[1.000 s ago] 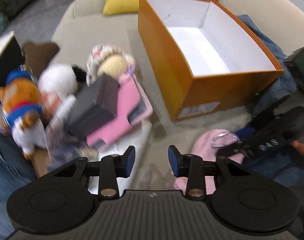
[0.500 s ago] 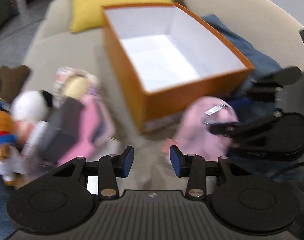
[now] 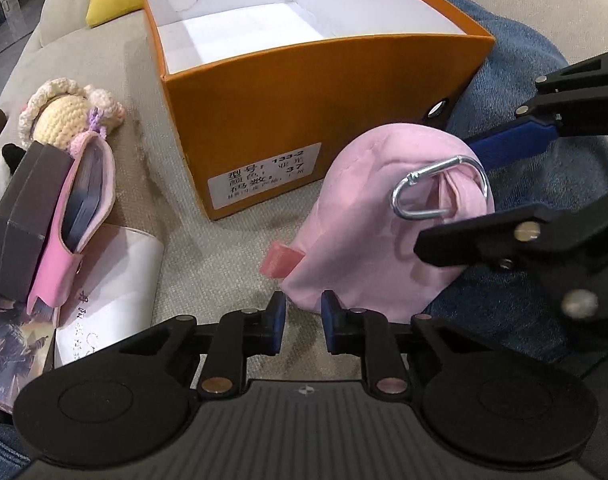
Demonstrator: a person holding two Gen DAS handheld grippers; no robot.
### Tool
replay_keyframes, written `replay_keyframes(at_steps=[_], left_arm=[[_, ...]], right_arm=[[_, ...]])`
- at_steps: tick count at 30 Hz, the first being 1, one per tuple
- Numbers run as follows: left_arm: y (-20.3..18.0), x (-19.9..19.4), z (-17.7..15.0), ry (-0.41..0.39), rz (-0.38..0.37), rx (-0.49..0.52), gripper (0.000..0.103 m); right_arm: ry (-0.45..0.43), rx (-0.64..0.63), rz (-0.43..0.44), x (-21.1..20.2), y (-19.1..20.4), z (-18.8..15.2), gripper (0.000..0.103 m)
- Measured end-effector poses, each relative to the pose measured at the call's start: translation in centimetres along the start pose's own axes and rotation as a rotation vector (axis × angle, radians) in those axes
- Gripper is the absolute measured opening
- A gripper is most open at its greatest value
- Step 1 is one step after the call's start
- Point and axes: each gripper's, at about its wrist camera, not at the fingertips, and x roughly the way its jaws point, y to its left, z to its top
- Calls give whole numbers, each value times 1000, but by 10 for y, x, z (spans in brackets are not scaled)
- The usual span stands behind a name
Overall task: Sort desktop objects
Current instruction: 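Carry the pink pouch with the right gripper while the left gripper grasps the pink card wallet, then lower the pink pouch into the orange box and open the right gripper while the left gripper carries the wallet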
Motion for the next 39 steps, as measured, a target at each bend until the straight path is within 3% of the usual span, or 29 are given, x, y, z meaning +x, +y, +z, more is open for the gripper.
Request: replay_keyframes(at_steps=[6,9,10,12,15,18,22,25,28,29,35,39], left_arm=[[5,1,-6,-1,14,-11,22],[9,-7,-10,-9,21,-7,22],[12,-12,-12,-17,26,-8,22],[19,-24,-13,-40,55,-21,22],[30,-43,-13,-91,134,-19,22],[26,-55,-4,-138,251,45,24],[21,-53,14,-165,400,169,37],[19,-44,25,-161,466,230,39],[14,-40,32,-150,498,276,55],[12,-35,34,-145,506,290,55],[8,-2,46,-29,602,351,55],[16,8,52,33,620,360,40]], right_arm=[[38,112,172,-1,-9,9,50],[63,72,114,8,-1,7,39],[74,64,99,12,2,6,30],[87,53,97,19,6,3,30],[91,36,85,23,11,1,28],[67,38,81,16,10,4,26],[34,56,2,4,-1,9,26],[27,97,-19,5,-12,10,26],[23,122,-30,12,-17,9,26],[22,127,-31,13,-18,8,26],[-8,143,-27,15,-24,3,27],[-25,142,-25,15,-24,1,27]])
